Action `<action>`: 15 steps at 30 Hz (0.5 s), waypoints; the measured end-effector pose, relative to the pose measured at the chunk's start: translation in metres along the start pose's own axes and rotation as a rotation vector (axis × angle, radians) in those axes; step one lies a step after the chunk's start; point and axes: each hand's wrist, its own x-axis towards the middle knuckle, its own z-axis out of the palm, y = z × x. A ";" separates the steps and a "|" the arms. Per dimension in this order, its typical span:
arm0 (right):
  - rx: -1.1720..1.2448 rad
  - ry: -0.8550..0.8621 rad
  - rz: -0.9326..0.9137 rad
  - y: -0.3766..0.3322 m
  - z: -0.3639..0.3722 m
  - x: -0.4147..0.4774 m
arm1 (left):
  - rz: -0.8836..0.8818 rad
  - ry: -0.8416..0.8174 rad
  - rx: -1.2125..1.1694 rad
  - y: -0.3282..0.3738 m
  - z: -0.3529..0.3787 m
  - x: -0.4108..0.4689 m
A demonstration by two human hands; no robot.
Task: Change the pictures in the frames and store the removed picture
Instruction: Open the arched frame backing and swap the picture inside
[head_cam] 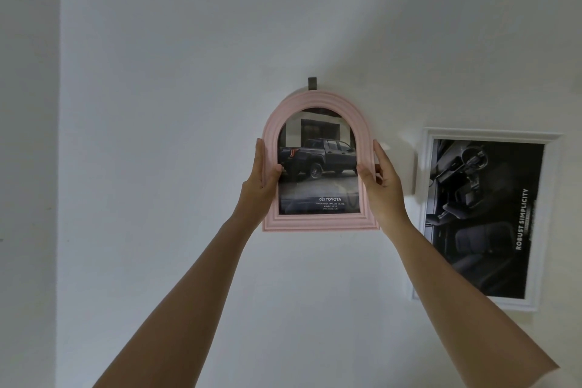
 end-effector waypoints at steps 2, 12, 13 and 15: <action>0.001 -0.001 -0.003 0.000 0.001 -0.001 | -0.001 -0.002 0.006 0.000 -0.002 0.001; 0.028 0.029 -0.027 0.007 0.006 -0.002 | 0.009 0.015 -0.002 0.002 0.001 0.001; 0.028 0.035 -0.018 0.008 0.006 -0.001 | 0.011 0.021 -0.010 0.002 0.001 0.001; 0.035 0.047 0.001 0.011 0.007 0.000 | 0.008 0.031 -0.016 0.003 0.001 0.001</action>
